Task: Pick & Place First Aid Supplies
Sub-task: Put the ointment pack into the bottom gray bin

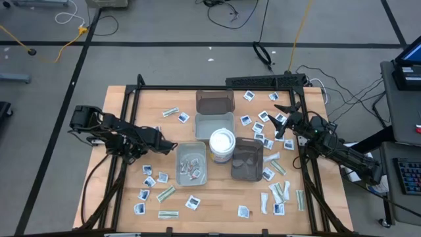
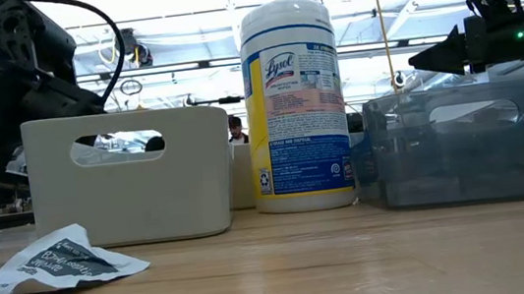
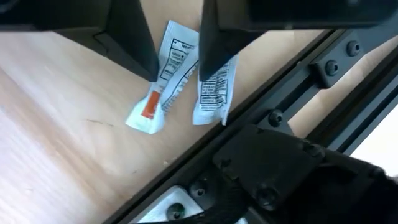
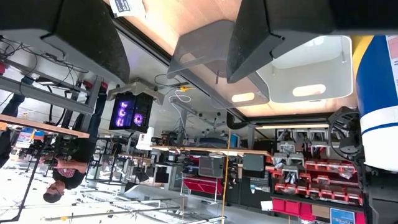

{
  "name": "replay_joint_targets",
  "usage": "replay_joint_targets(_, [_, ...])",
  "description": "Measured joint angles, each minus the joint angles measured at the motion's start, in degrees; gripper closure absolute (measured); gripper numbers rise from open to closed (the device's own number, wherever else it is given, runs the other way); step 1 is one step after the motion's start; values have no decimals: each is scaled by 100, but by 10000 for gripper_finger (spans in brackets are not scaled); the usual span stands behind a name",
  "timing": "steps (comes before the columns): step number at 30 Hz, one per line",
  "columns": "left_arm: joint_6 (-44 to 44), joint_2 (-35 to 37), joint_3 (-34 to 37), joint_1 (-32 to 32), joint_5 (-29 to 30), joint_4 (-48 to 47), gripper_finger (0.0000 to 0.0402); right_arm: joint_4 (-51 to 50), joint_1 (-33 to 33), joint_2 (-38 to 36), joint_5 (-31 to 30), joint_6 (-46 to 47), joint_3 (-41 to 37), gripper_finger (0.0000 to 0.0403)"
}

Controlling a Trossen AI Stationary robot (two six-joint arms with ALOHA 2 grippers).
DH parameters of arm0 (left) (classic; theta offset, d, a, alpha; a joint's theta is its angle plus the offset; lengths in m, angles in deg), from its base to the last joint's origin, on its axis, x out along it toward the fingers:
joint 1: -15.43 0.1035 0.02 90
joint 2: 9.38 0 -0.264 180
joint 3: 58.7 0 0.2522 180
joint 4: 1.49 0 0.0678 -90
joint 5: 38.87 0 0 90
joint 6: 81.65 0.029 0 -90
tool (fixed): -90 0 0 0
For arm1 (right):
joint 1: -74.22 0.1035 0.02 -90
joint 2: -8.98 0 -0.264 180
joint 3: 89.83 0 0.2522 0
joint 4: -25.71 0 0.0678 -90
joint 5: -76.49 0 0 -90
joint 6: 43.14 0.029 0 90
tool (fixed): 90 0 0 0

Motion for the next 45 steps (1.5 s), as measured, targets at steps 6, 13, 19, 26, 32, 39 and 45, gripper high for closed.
replay_joint_targets(6, [68,-3,-14,3,32,47,349,0,-1,-1,0,0,2,140])
replay_joint_targets(13, [630,-17,-109,3,164,38,396,0,0,-2,0,0,0,140])
replay_joint_targets(19, [1359,9,-404,-28,223,-81,398,0,2,1,0,-1,2,140])
replay_joint_targets(26, [1617,485,-1084,-251,582,-850,400,0,1,0,0,0,0,140])
replay_joint_targets(32, [2066,1117,-1702,-467,831,-1287,400,0,0,0,0,0,0,140])
replay_joint_targets(39, [2664,1549,-2017,-785,681,-1106,400,2,0,1,0,0,2,140])
replay_joint_targets(45, [2698,1333,-2534,-966,790,-679,400,2,1,-2,0,0,2,140])
